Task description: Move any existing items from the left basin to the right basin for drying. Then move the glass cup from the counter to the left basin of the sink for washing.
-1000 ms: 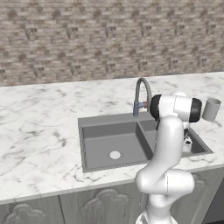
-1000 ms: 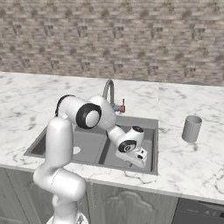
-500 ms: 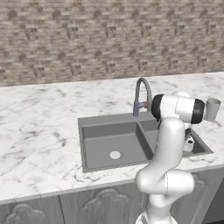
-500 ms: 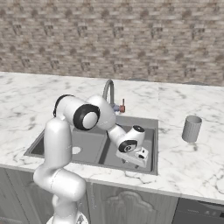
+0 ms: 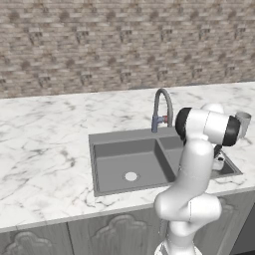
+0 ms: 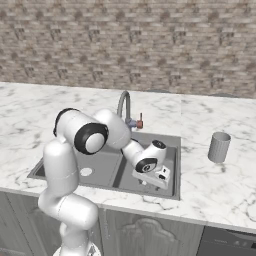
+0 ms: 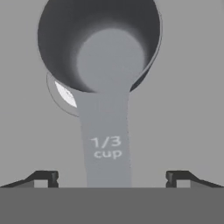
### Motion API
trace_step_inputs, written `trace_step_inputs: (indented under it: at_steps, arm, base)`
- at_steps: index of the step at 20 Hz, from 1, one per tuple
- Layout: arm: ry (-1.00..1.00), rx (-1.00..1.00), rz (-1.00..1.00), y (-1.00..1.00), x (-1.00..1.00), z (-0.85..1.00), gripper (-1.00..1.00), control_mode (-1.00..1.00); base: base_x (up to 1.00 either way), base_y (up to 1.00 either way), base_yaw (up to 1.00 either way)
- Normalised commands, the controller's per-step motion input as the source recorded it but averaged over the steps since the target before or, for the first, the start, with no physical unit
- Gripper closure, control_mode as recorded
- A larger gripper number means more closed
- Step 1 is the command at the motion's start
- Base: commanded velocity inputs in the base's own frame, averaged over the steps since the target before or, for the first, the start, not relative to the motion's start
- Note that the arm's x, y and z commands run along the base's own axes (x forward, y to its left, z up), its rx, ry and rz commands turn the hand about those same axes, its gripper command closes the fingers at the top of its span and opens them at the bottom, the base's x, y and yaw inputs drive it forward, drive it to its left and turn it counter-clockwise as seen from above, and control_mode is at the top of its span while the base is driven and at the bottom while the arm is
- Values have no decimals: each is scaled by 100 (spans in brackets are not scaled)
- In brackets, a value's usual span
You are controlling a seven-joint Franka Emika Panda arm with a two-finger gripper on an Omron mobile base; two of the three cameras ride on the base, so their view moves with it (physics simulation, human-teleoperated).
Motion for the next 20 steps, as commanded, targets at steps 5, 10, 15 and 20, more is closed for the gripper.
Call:
trace_step_inputs:
  at_steps: [5,10,15,20]
  arm:
    - [-4,0,0,0,-8,44,-100,-100]
    - [-1,0,0,0,-2,55,-100,-100]
    - [0,-4,0,-5,0,64,-100,-100]
    - [2,-5,0,-17,0,69,-100,-100]
  base:
    - [0,0,0]
    - [0,0,0]
    - [0,0,0]
    - [0,0,0]
